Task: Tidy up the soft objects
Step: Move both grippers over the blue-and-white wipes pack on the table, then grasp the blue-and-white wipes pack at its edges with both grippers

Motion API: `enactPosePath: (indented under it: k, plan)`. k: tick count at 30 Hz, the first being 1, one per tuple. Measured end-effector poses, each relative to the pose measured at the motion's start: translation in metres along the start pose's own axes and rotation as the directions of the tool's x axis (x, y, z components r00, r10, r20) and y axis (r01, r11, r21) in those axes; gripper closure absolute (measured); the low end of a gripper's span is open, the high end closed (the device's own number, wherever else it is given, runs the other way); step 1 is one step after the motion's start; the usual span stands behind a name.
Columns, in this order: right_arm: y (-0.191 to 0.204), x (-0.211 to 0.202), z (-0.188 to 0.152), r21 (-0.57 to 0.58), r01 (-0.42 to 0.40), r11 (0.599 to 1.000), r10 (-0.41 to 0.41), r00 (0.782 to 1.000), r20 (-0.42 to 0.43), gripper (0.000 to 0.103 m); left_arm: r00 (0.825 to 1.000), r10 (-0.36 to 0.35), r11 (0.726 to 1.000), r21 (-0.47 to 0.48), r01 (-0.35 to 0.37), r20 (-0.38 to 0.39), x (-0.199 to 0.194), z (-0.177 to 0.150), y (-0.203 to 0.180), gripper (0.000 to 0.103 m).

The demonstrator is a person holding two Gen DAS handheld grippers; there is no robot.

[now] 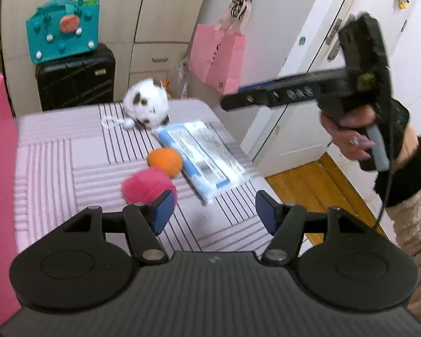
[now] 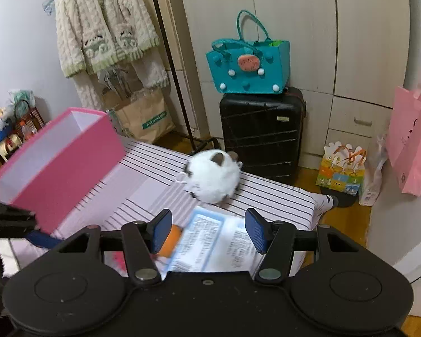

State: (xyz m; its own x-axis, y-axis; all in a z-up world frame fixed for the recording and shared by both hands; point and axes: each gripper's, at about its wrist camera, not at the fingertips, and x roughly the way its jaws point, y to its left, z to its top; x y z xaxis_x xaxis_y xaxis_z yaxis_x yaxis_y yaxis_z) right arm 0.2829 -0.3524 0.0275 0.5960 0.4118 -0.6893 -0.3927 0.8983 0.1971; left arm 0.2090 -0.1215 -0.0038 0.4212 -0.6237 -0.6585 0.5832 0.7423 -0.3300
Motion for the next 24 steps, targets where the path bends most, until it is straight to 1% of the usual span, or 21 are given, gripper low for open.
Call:
enactPosePath:
  k: [3, 4, 8, 9, 11, 12, 14, 17, 19, 21, 24]
  plan:
    - [-0.011, 0.020, 0.001, -0.005, -0.020, 1.000, 0.020, 1.000, -0.023, 0.040, 0.999, -0.028, 0.998, -0.048, 0.026, -0.037, 0.014, -0.008, 0.003, 0.043]
    - [-0.013, 0.028, 0.002, -0.014, -0.025, 1.000, 0.024, 0.999, -0.038, 0.040, 0.999, -0.029, 0.998, -0.063, 0.027, -0.033, 0.015, -0.012, 0.004, 0.043]
    - [-0.019, 0.055, 0.005, -0.081, -0.042, 0.996, 0.033, 0.993, -0.109, 0.040, 1.000, 0.015, 0.998, -0.056, -0.016, -0.023, 0.026, -0.024, 0.000, 0.044]
    - [-0.021, 0.060, 0.006, -0.085, -0.055, 0.995, 0.045, 0.992, -0.119, 0.040, 1.000, 0.013, 0.998, -0.060, -0.015, -0.024, 0.029, -0.025, -0.002, 0.047]
    - [-0.028, 0.069, 0.008, -0.068, -0.088, 0.994, 0.078, 0.987, -0.137, 0.040, 1.000, -0.005, 0.997, -0.074, 0.003, -0.024, 0.038, -0.028, -0.006, 0.051]
    - [-0.031, 0.074, 0.009, -0.055, -0.095, 0.994, 0.086, 0.985, -0.148, 0.040, 1.000, -0.014, 0.997, -0.081, 0.012, -0.024, 0.042, -0.030, -0.009, 0.056]
    - [-0.037, 0.084, 0.011, -0.048, -0.102, 0.994, 0.093, 0.982, -0.167, 0.040, 0.999, -0.019, 0.996, -0.091, 0.015, -0.043, 0.055, -0.032, -0.014, 0.062]
    - [-0.043, 0.094, 0.013, -0.064, -0.122, 0.990, 0.109, 0.979, -0.174, 0.040, 0.998, -0.042, 0.992, -0.122, 0.036, -0.048, 0.069, -0.036, -0.018, 0.066]
    - [-0.048, 0.099, 0.013, -0.063, -0.138, 0.988, 0.125, 0.978, -0.168, 0.040, 0.999, -0.033, 0.991, -0.132, 0.028, -0.031, 0.075, -0.037, -0.020, 0.066]
    - [-0.055, 0.104, 0.014, -0.057, -0.170, 0.984, 0.158, 0.972, -0.171, 0.040, 1.000, -0.025, 0.989, -0.147, 0.023, -0.011, 0.079, -0.038, -0.020, 0.066]
    - [-0.064, 0.110, 0.012, -0.044, -0.206, 0.978, 0.195, 0.964, -0.182, 0.040, 1.000, -0.020, 0.978, -0.209, 0.021, 0.006, 0.086, -0.036, -0.014, 0.069]
